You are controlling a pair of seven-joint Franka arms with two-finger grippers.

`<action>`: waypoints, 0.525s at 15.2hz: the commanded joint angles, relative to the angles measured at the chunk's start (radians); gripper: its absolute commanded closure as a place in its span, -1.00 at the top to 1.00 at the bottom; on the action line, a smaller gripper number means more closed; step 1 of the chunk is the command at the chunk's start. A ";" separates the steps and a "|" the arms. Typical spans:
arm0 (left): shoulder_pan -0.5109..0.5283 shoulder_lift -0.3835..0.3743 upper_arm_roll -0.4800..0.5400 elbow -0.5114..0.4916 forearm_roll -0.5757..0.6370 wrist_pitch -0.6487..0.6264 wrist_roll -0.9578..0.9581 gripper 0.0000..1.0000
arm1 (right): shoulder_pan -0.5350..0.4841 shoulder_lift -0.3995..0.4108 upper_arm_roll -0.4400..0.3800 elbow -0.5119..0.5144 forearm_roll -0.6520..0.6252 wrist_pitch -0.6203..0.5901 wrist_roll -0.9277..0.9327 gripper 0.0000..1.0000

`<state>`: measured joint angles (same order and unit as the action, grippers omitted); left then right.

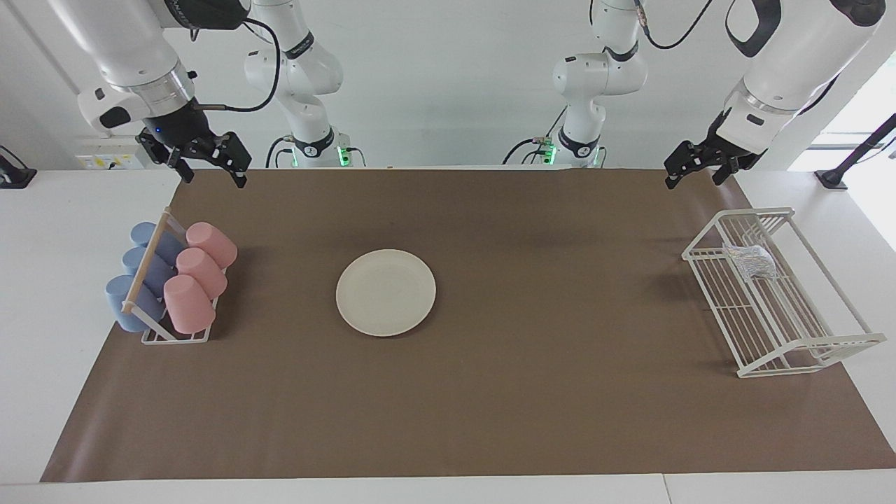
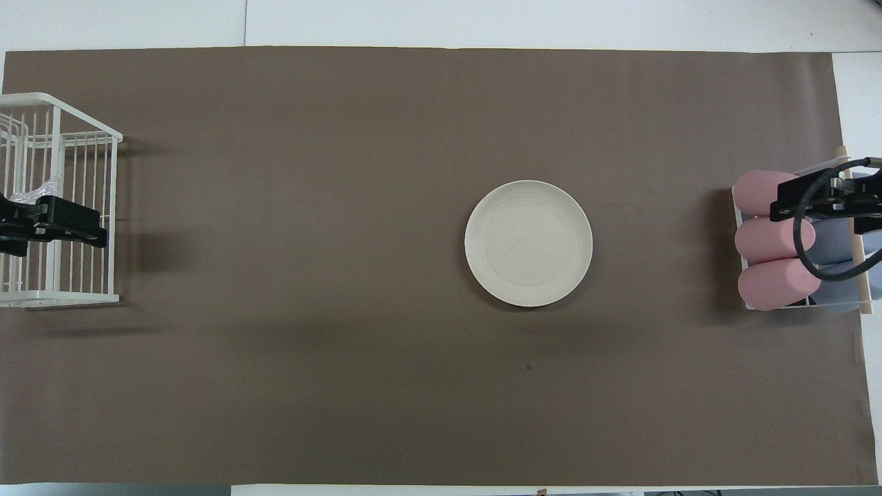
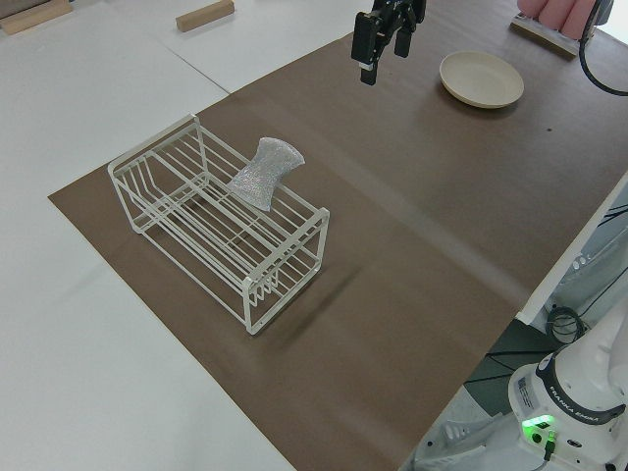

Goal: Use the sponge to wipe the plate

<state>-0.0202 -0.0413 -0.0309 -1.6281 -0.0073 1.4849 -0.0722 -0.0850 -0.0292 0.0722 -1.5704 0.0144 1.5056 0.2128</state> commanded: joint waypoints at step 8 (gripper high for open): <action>-0.118 0.157 -0.001 -0.036 0.458 0.110 -0.141 1.00 | -0.001 -0.020 0.052 -0.031 0.070 0.005 0.546 1.00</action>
<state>-0.0971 0.0346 -0.0412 -1.6756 0.3429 1.5644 -0.1946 -0.0815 -0.0292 0.1022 -1.5789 0.0593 1.5009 0.6541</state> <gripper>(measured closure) 0.000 0.000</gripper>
